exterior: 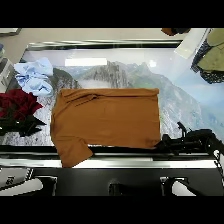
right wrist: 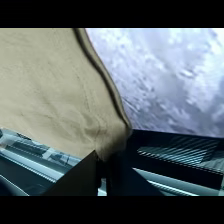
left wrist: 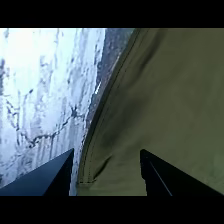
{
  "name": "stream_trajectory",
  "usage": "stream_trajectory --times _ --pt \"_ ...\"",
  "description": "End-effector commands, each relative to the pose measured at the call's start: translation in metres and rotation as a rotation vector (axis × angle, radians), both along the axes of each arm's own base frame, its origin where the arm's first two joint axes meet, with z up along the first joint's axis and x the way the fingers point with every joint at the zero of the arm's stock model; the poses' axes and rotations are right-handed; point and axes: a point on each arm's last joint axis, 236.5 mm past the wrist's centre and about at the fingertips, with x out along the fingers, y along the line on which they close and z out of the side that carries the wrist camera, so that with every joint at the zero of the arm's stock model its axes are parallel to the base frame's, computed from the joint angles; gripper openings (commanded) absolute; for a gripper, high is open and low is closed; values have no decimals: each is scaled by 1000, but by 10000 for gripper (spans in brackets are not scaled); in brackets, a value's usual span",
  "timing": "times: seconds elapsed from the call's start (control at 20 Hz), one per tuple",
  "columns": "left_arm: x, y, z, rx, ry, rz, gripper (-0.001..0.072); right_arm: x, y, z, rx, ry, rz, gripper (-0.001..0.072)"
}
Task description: Fold the clothes and pants, and hang the long-sleeved shirts on hangers.
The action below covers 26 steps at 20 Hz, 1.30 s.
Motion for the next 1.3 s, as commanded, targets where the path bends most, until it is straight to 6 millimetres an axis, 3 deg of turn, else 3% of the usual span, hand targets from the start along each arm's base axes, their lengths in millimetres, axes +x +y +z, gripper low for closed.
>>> stream_trajectory --times 0.0,0.35,1.0,1.25 --pt "-10 -12 -16 -20 0 -1 482 1 2 2 12 -4 0 32" --pt "-28 -24 -31 -45 39 -12 481 2 3 2 16 -7 -5 32" --pt "-39 -37 -26 -102 74 -47 481 15 0 19 -14 -97 -21 31" --pt "-50 -43 -38 -113 105 -32 477 17 0 23 -20 -114 -23 31"
